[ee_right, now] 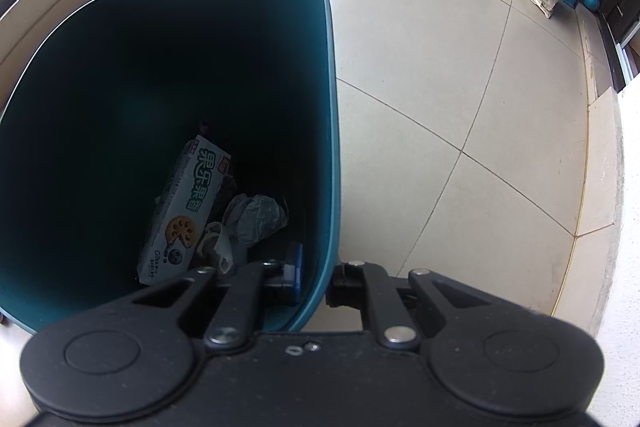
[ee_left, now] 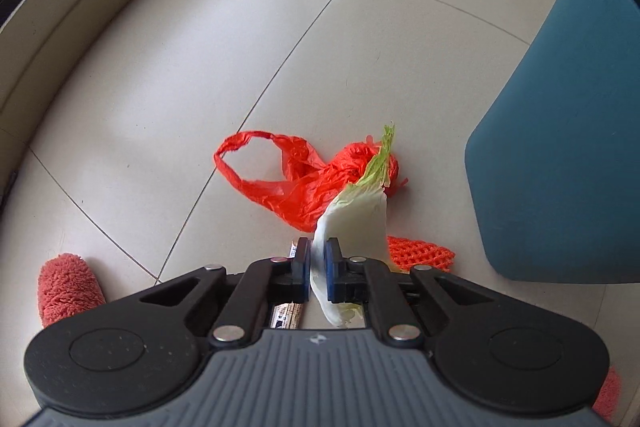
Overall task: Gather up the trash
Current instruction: 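Lift the cabbage leaf with the left tool into the bin and release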
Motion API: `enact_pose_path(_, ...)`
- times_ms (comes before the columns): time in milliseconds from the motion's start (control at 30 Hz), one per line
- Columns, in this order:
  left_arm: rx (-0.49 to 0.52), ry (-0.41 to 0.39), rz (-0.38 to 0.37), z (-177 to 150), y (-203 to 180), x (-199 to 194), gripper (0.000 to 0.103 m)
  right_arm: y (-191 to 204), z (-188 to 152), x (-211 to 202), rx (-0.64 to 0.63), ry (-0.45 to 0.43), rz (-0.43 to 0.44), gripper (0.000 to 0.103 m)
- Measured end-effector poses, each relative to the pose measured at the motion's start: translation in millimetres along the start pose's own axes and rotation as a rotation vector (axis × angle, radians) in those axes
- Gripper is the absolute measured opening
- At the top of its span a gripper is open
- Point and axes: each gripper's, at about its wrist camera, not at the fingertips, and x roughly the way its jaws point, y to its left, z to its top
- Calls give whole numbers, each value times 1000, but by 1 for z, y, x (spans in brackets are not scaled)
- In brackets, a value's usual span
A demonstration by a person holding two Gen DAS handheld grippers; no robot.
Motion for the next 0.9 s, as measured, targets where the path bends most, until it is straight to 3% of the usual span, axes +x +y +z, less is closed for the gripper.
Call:
enact_pose_path(300, 23, -153, -62, 37, -15, -117, 7, 1, 0, 0, -4, 2, -11, 8)
enact_pose_path(500, 61, -264, -148, 65, -42, -182, 7, 0, 2, -1, 3, 1, -2, 8)
enact_pose_path(667, 178, -296, -177, 76, -99, -189, 7, -1, 2, -1, 5, 0, 0, 8)
enact_pose_path(900, 274, -181, -185, 73, -178, -131, 7, -2, 2, -1, 1, -4, 0, 8)
